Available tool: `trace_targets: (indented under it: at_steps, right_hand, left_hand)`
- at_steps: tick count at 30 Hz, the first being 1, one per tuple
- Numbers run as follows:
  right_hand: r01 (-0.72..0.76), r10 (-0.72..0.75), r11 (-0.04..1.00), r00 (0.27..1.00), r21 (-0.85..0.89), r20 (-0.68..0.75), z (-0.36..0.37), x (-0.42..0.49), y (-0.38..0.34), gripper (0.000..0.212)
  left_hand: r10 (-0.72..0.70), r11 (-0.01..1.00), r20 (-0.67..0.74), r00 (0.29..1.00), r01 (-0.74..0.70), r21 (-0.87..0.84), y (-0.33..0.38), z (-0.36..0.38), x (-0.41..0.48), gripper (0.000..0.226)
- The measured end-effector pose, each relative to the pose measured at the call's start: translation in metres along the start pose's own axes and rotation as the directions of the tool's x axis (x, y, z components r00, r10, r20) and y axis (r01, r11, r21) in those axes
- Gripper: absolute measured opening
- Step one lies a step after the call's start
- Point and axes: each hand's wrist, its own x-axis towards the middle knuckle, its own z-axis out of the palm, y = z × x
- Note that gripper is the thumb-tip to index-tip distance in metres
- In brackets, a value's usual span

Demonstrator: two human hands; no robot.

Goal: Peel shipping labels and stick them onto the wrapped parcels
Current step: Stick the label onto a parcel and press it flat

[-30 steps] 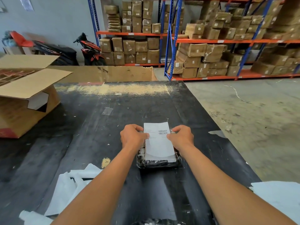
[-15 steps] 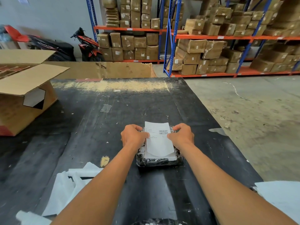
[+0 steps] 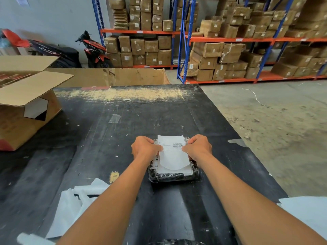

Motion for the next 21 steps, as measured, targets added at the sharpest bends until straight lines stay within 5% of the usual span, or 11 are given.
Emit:
trace_targets:
  at_steps: [16, 21]
  right_hand:
    - [0.081, -0.072, 0.978, 0.996, -0.192, 0.055, -0.002, 0.003, -0.004, 0.015]
    - [0.205, -0.154, 0.951, 0.963, -0.231, 0.223, 0.001, 0.009, -0.001, 0.04]
  left_hand:
    - [0.045, 0.991, 0.03, 0.999, -0.048, 0.126, 0.004, 0.001, 0.002, 0.022]
    - [0.122, 0.968, 0.154, 0.98, -0.152, 0.201, 0.004, 0.001, 0.008, 0.025]
